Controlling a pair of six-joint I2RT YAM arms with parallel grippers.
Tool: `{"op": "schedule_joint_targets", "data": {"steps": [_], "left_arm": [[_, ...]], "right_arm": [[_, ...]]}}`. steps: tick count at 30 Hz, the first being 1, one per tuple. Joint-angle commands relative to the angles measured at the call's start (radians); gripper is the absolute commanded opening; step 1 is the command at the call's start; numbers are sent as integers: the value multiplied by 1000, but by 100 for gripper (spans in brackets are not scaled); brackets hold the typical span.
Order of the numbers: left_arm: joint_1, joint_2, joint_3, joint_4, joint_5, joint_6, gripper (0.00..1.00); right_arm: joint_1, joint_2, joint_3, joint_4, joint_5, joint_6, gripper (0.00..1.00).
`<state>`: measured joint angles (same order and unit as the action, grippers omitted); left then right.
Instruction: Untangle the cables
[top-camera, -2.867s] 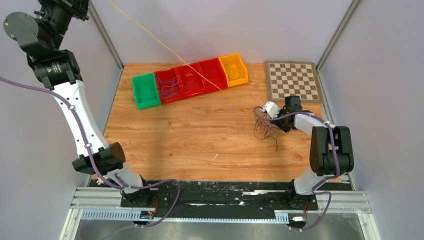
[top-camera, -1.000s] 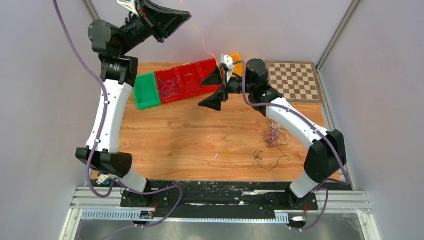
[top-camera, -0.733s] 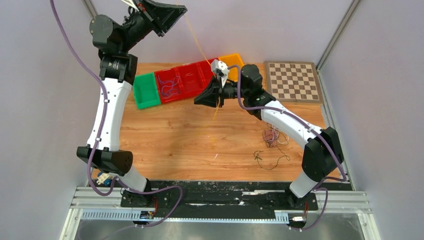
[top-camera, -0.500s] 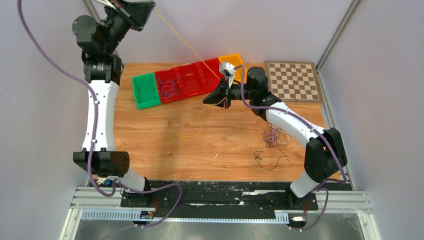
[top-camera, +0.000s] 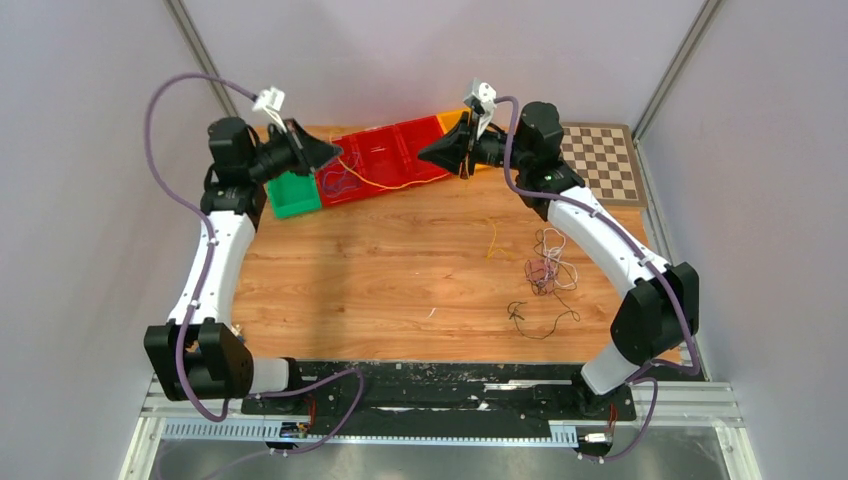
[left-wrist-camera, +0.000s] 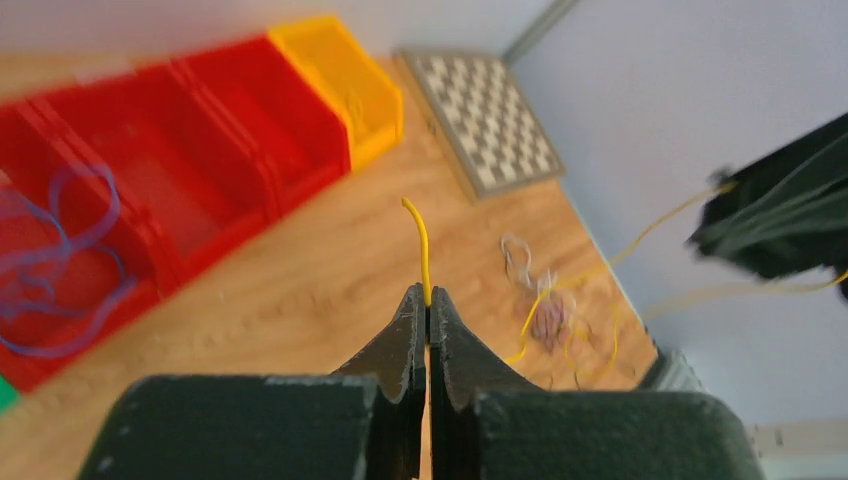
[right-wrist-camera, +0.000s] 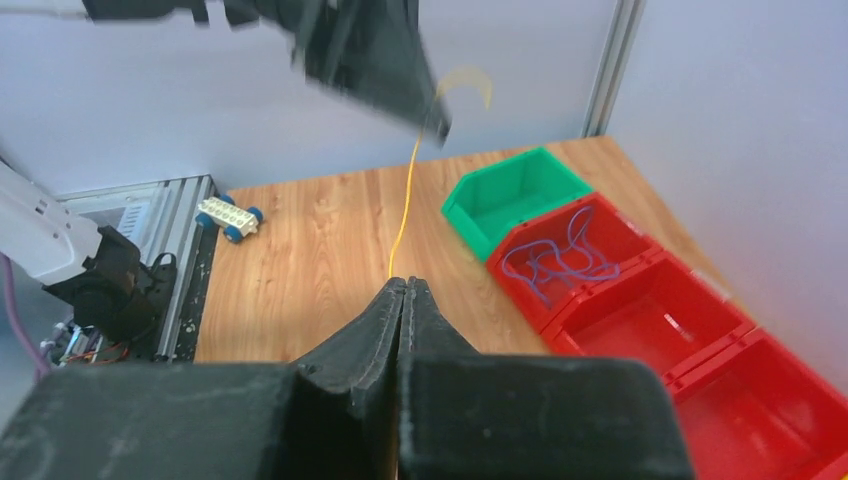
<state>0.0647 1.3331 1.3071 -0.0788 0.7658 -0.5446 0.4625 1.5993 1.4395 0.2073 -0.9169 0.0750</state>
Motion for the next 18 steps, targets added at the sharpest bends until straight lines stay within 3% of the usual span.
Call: {"op": "schedule_joint_targets", "data": {"steps": [1,7,8,9,10,12,15,18], "left_arm": [[-28,-54,-94,-137,99,209,0],[-173,-68,-61,-485,178,660,0],[-191,-73,-62,-499,194,685,4],[-191,-74,-63,-509,199,701,14],[-188,-75,-57,-511,203,703,49],[-169,-77,-33,-492,198,704,79],[-146,-92,2,-379,171,740,96],[-145,-88,51,-351,170,921,100]], "right_arm": [[2,-7,74,21,7,-31,0],[3,-9,81,33,13,-53,0],[2,-8,86,36,7,-54,0],[2,-6,91,35,-5,-55,0],[3,-6,95,35,-24,-57,0],[2,-11,103,14,-99,-84,0],[5,-23,99,-71,-225,-169,0],[4,-39,105,-257,-366,-364,0]]}}
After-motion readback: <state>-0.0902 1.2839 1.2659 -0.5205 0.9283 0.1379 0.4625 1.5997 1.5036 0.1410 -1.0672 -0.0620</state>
